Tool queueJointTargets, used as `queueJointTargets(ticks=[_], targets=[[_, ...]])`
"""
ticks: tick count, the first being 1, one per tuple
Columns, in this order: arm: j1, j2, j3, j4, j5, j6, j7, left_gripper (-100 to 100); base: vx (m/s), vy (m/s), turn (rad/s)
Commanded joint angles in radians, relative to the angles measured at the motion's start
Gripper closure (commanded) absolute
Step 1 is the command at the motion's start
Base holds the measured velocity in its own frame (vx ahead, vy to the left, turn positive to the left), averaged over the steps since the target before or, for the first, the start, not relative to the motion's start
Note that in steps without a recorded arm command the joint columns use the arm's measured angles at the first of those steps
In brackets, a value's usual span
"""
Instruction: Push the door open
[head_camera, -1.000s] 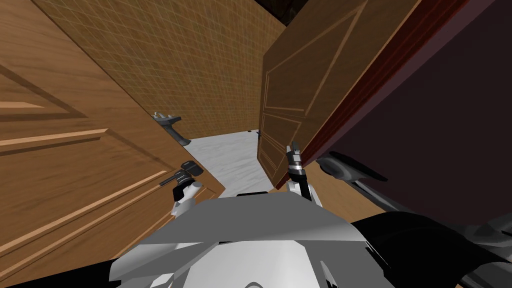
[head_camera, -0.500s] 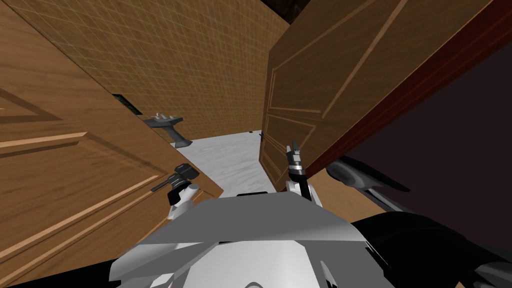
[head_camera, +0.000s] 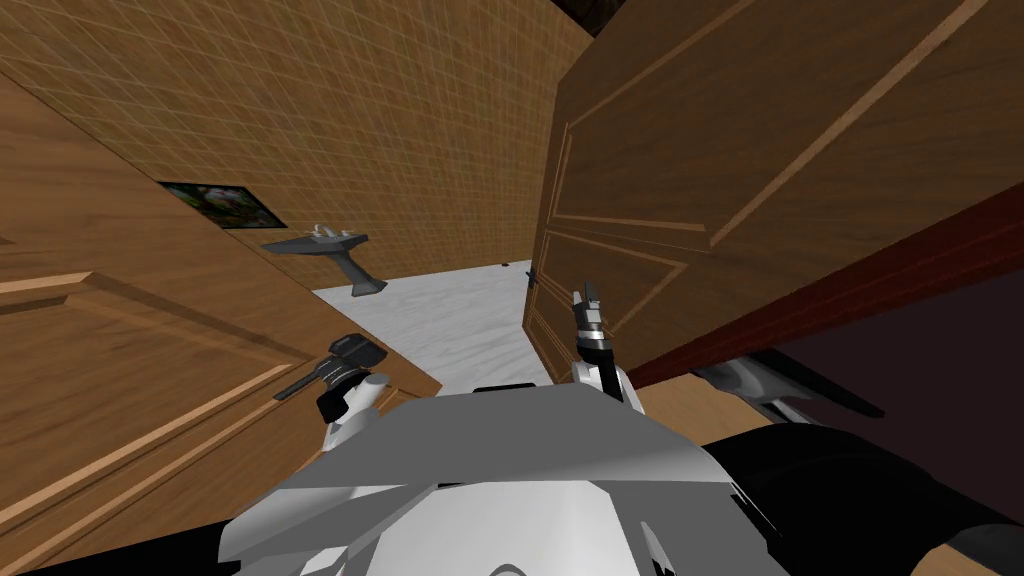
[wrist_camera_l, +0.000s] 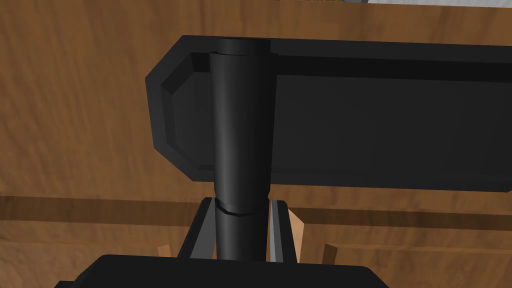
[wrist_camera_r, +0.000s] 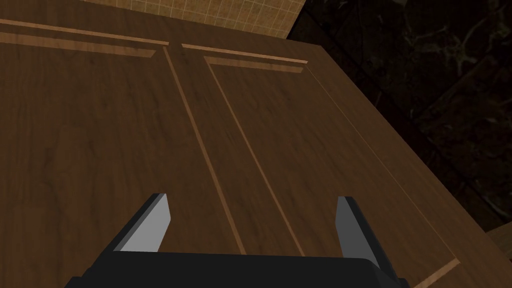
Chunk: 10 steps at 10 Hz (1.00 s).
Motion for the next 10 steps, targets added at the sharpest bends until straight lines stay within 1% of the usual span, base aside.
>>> queueJointTargets(ticks=[1, 2, 4, 6, 7, 10], targets=[[0.0, 0.0, 0.0, 0.0, 0.0, 0.0, 0.0, 100, 0.08, 0.031, 0.026], [0.002, 0.001, 0.023, -0.003, 0.009, -0.005, -0.009, 100, 0.117, 0.045, 0.026], [0.005, -0.002, 0.044, -0.006, 0.018, -0.006, -0.02, 100, 0.172, 0.073, 0.036], [0.009, -0.005, 0.08, -0.012, 0.032, -0.009, -0.037, 100, 0.161, 0.124, 0.027], [0.01, -0.006, 0.089, -0.013, 0.035, -0.009, -0.041, 100, 0.15, 0.115, 0.021], [0.016, -0.011, 0.142, -0.021, 0.056, -0.012, -0.067, 100, 0.18, 0.095, 0.041]])
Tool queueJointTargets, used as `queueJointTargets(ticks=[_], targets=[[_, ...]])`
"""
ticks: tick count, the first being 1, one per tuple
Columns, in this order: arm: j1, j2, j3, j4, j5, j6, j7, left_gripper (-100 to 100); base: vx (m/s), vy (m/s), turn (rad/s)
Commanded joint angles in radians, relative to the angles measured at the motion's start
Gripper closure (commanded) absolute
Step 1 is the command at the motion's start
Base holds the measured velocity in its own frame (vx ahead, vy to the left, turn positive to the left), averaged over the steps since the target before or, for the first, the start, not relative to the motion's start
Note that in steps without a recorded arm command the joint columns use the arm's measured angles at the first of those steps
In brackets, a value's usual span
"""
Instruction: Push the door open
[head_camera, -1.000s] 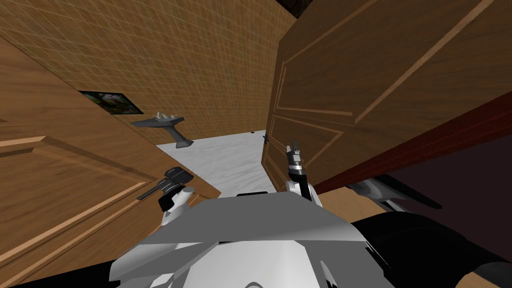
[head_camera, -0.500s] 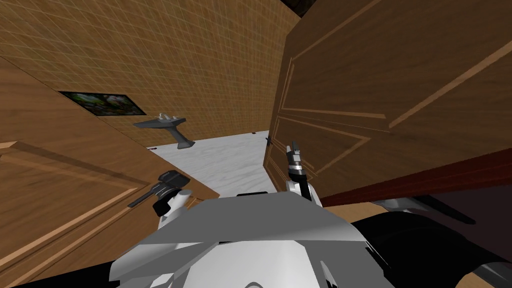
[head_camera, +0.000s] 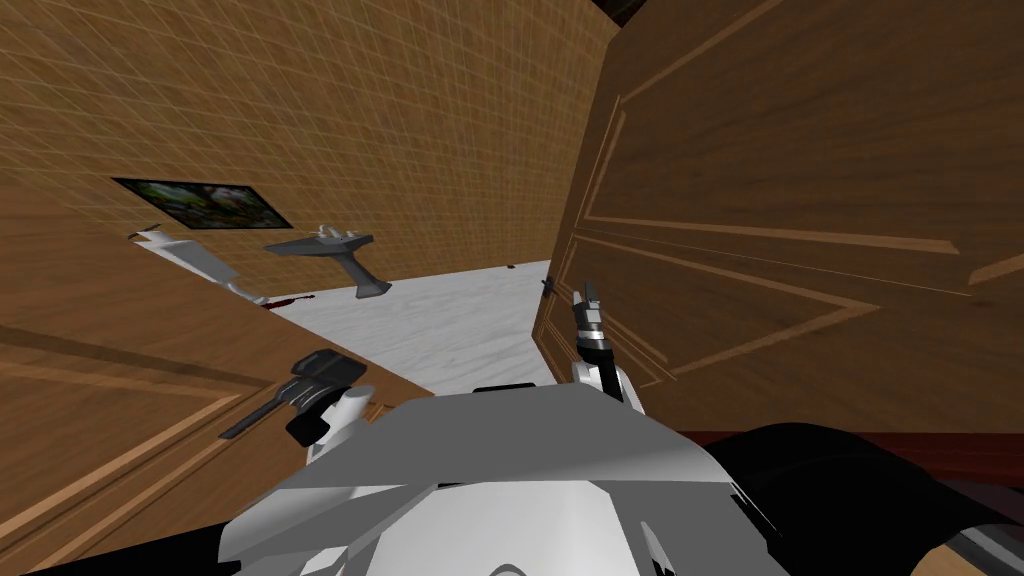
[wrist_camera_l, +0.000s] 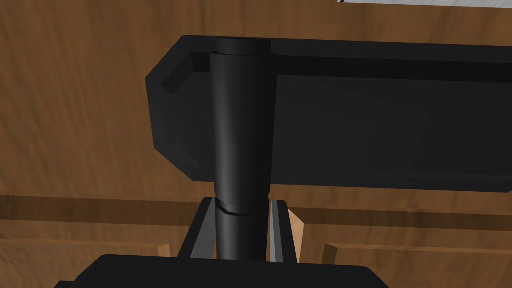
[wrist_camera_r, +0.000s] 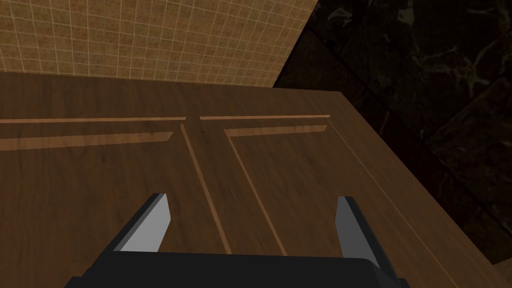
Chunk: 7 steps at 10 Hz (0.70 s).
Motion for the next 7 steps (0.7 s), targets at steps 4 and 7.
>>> queueJointTargets(ticks=[4, 7], targets=[[0.002, 0.005, 0.034, 0.009, 0.014, -0.008, -0.015, 100, 0.135, 0.074, 0.031], [0.005, 0.004, 0.094, 0.001, 0.039, -0.017, -0.044, 100, 0.148, 0.116, 0.027]])
